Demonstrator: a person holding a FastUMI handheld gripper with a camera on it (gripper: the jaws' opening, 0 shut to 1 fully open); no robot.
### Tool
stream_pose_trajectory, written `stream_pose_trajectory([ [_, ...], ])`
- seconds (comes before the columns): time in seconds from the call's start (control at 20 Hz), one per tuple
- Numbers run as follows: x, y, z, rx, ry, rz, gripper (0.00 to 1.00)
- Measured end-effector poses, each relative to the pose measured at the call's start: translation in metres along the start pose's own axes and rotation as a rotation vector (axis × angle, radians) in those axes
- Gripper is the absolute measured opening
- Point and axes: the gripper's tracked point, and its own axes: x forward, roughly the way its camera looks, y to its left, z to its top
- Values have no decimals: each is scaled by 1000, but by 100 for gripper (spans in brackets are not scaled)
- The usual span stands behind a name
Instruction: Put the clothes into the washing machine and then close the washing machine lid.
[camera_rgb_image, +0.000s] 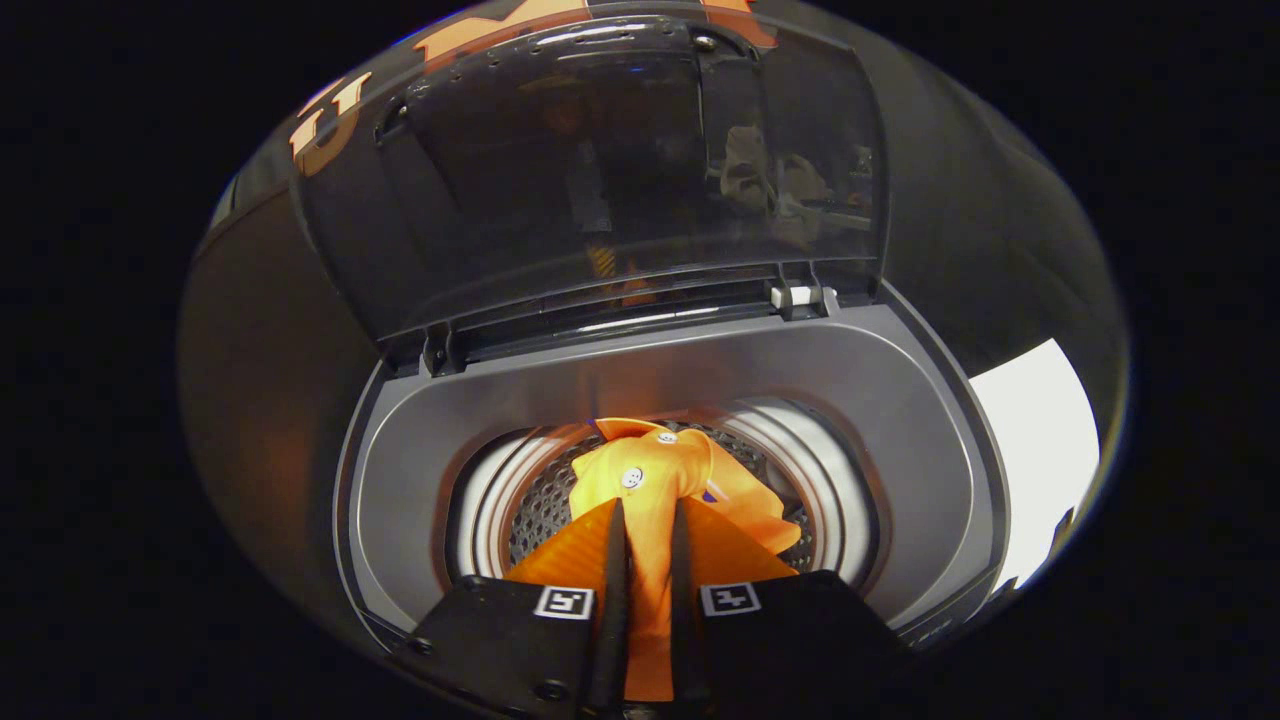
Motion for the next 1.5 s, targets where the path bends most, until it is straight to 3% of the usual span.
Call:
stream_pose_trajectory([
  [0.1, -2, 3, -3, -3, 5, 11, 30],
  [0.3, -7, 6, -12, 41, 34, 31, 97],
  [0.85, -43, 12, 0, 37, -29, 46, 99],
  [1.2, -115, 34, 37, 10, -191, 72, 99],
  [1.5, -194, 71, 115, -61, -392, 121, 99],
])
